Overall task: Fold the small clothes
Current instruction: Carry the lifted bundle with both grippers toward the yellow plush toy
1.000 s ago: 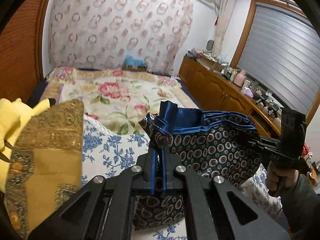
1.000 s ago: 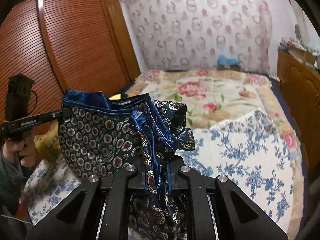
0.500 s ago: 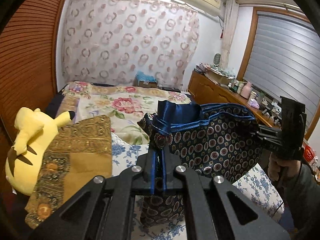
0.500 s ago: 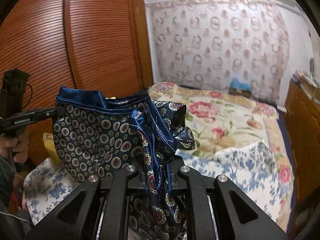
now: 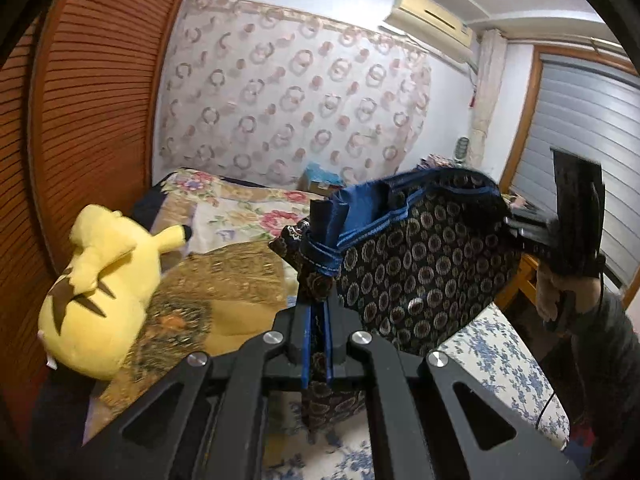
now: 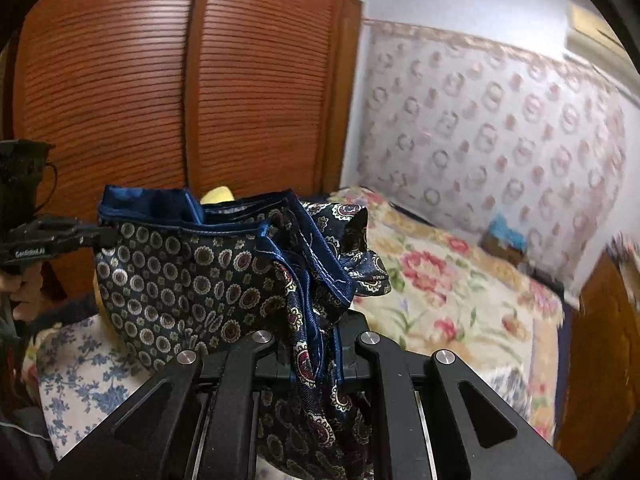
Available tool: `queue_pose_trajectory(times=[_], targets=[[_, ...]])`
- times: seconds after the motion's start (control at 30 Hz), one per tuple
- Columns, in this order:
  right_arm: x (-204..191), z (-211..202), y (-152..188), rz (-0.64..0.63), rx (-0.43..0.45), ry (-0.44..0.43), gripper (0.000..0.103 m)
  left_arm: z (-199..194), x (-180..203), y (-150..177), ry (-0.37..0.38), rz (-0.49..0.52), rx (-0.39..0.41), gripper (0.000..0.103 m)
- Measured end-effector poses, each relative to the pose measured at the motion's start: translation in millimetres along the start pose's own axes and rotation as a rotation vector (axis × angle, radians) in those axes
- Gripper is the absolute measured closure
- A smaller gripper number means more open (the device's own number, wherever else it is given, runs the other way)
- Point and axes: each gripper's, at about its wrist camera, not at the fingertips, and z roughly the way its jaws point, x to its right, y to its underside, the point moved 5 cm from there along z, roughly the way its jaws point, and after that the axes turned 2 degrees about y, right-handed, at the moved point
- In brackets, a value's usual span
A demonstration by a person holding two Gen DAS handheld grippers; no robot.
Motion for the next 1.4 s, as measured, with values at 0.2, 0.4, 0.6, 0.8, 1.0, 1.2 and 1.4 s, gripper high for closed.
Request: queue_pose_trajectory(times=[0.2, 0.4, 0.6, 0.8, 1.0, 1.2, 1.4], targets=[[-37.3, 48.6, -36.3, -0.136, -0.044, -0.062, 0.094, -5.4, -40.7, 21.3, -0.067, -0.057, -0.019, 0.100], [-84.6, 112.9, -52.6, -0.246, -0.102, -0.116, 0.094, -2.6, -69.7, 51.0, -0.132, -0.095, -0.067, 0.100], [-127.0, 163.7, -66.1, -0.301, -0.131, -0.166, 0.094, -7.4, -79.4, 65.2, -0.149, -0.115, -0.078, 0.100], [-141.9, 195.7, -72.5, -0.296, -0.163, -0.180, 0.092, -12.7, -89.2, 68.4, -0.153, -0.139, -0.062, 0.100], [-122.1, 213.0, -82.6, -0.204, -0.169, -0.101, 0.050, -8.0, -108.3, 72.7, -0.173, -0.184, -0.066, 0.100], [-104.5, 202.6, -81.0, -0.140, -0.123, -0.046, 0.047, -0.9, -119.3, 78.3, -0.191, -0.215, -0.078, 0.100], [-111.3, 210.6, -36.9, -0.096, -0.206, -0.156, 0.047, 5.4, -122.7, 82.3, -0.208, -0.210, -0.103, 0.100]])
